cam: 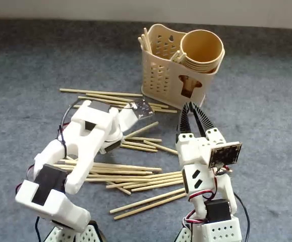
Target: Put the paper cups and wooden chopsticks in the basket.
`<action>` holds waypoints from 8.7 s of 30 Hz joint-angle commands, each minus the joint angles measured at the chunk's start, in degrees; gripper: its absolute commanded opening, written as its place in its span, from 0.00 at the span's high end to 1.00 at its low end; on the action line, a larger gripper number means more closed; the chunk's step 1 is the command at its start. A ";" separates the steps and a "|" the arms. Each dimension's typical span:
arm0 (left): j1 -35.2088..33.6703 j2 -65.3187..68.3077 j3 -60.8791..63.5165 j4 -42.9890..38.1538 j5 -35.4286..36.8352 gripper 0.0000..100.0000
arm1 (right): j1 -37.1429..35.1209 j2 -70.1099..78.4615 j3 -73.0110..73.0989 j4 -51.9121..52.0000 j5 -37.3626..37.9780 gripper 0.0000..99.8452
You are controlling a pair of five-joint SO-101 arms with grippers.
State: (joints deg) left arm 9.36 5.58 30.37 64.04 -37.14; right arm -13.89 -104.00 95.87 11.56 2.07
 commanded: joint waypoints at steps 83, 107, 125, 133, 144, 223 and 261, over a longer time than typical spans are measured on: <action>12.62 -13.93 -21.85 -41.32 48.53 0.89 | 0.31 -0.66 4.97 -0.22 4.22 0.95; 11.74 -24.75 -27.65 12.57 31.82 0.89 | 0.48 -0.66 4.97 -0.22 4.31 0.95; 12.35 -41.19 6.90 13.19 17.14 0.88 | 5.14 -0.66 4.70 -0.31 3.96 0.95; 12.70 -40.75 17.27 12.13 13.10 0.85 | 5.05 -0.66 4.79 -0.31 3.96 0.95; 12.53 -40.66 24.13 11.87 7.47 0.85 | 4.97 -0.66 4.79 -0.31 3.96 0.95; 12.35 -41.27 29.93 6.59 7.91 0.99 | 4.97 -0.66 4.79 -0.31 4.22 0.95; 9.89 -40.66 24.75 7.56 3.69 0.90 | 4.97 -0.66 4.88 -0.31 4.40 0.95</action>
State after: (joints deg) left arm 15.08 -34.07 54.81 77.41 -36.09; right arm -9.41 -104.00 95.87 11.56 5.76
